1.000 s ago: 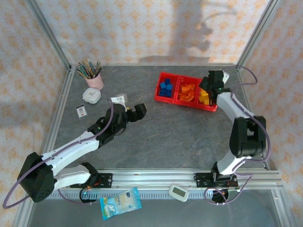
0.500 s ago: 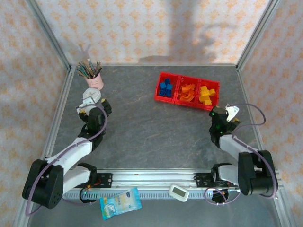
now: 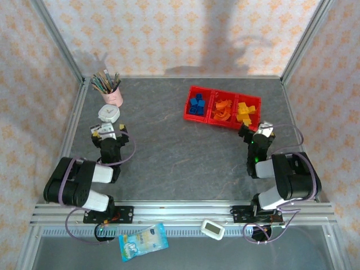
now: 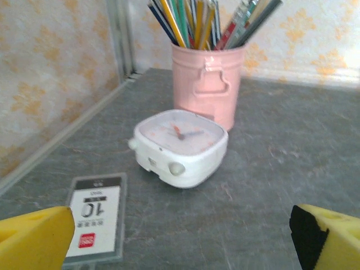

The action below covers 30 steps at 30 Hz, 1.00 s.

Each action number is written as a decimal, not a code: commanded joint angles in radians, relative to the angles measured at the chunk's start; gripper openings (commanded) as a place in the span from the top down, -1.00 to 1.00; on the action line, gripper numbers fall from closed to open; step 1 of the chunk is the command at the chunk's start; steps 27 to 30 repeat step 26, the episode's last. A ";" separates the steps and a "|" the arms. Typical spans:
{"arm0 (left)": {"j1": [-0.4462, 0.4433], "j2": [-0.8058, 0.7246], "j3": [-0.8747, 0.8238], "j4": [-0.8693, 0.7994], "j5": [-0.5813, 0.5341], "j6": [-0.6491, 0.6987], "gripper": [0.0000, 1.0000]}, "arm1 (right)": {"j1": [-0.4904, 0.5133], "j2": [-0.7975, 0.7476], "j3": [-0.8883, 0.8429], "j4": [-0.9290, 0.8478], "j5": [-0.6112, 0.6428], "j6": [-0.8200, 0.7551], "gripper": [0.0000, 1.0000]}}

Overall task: Sort the legos into containers by color
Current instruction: Reset both arms

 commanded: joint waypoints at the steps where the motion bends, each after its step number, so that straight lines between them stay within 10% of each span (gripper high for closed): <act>1: 0.027 0.081 -0.024 0.302 0.182 0.042 -0.99 | -0.008 0.021 0.000 0.126 -0.056 -0.039 -1.00; 4: 0.048 0.060 0.047 0.118 0.114 -0.012 -1.00 | -0.010 0.021 0.007 0.113 -0.058 -0.037 -1.00; 30: 0.061 0.062 0.041 0.136 0.190 -0.003 -0.99 | -0.011 0.015 0.000 0.119 -0.066 -0.041 -1.00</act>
